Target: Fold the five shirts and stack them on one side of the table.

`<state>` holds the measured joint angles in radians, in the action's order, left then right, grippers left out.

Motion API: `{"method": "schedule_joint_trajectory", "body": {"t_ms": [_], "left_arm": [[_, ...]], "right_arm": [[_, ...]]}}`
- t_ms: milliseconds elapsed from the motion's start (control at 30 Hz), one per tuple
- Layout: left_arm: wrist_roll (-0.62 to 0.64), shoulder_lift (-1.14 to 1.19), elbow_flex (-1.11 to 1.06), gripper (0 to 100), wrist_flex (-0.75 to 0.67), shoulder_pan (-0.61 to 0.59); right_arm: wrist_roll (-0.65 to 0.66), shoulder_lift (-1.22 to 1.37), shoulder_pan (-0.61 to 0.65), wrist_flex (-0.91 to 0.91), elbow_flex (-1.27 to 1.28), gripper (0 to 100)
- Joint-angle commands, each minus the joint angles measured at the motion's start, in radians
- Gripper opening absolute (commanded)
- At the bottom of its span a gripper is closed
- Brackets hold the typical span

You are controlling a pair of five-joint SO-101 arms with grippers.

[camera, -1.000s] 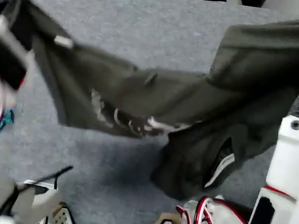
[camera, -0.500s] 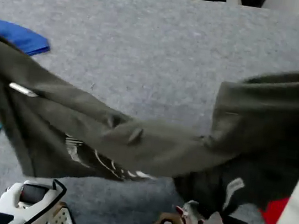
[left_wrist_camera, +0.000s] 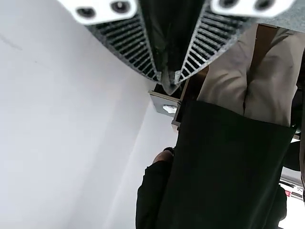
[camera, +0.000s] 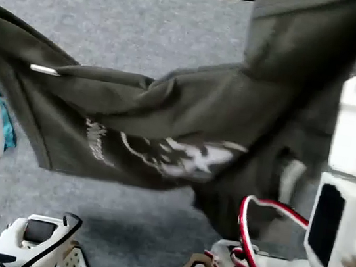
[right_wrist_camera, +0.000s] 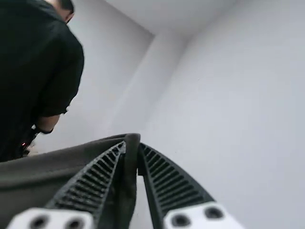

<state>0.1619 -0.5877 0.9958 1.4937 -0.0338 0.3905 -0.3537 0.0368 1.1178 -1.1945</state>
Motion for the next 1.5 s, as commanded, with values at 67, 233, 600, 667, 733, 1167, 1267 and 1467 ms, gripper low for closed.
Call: {"method": "schedule_joint_trajectory", "body": {"t_ms": [67, 233, 600, 667, 733, 1167, 1267, 1467], "left_arm": [[-0.006, 0.002, -0.098, 2, -0.025, 0.002], [-0.005, -0.001, -0.204, 2, -0.026, -0.035], [0.0, -0.015, -0.213, 2, 0.011, -0.146], [0.0, -0.05, -0.222, 2, 0.025, -0.144], [0.002, -0.093, -0.226, 2, 0.029, -0.144], [0.002, -0.214, -0.532, 2, -0.029, -0.144], [0.002, -0.225, -0.663, 2, -0.094, -0.144], [-0.006, -0.234, -1.016, 2, -0.305, -0.144]], "right_arm": [[0.025, 0.001, 0.042, 0.133, 0.019, 0.6], [0.029, -0.007, 0.038, 0.16, 0.042, 0.6], [0.08, -0.031, -0.042, 0.066, -0.134, 0.6], [0.075, -0.044, -0.036, 0.04, -0.133, 0.6], [0.055, -0.054, 0.012, 0.038, -0.133, 0.6], [-0.048, -0.056, 0.11, 0.292, 0.122, 0.5], [-0.104, -0.064, 0.104, 0.301, 0.28, 0.5], [-0.149, -0.056, 0.077, 0.107, 0.622, 0.5]]}}
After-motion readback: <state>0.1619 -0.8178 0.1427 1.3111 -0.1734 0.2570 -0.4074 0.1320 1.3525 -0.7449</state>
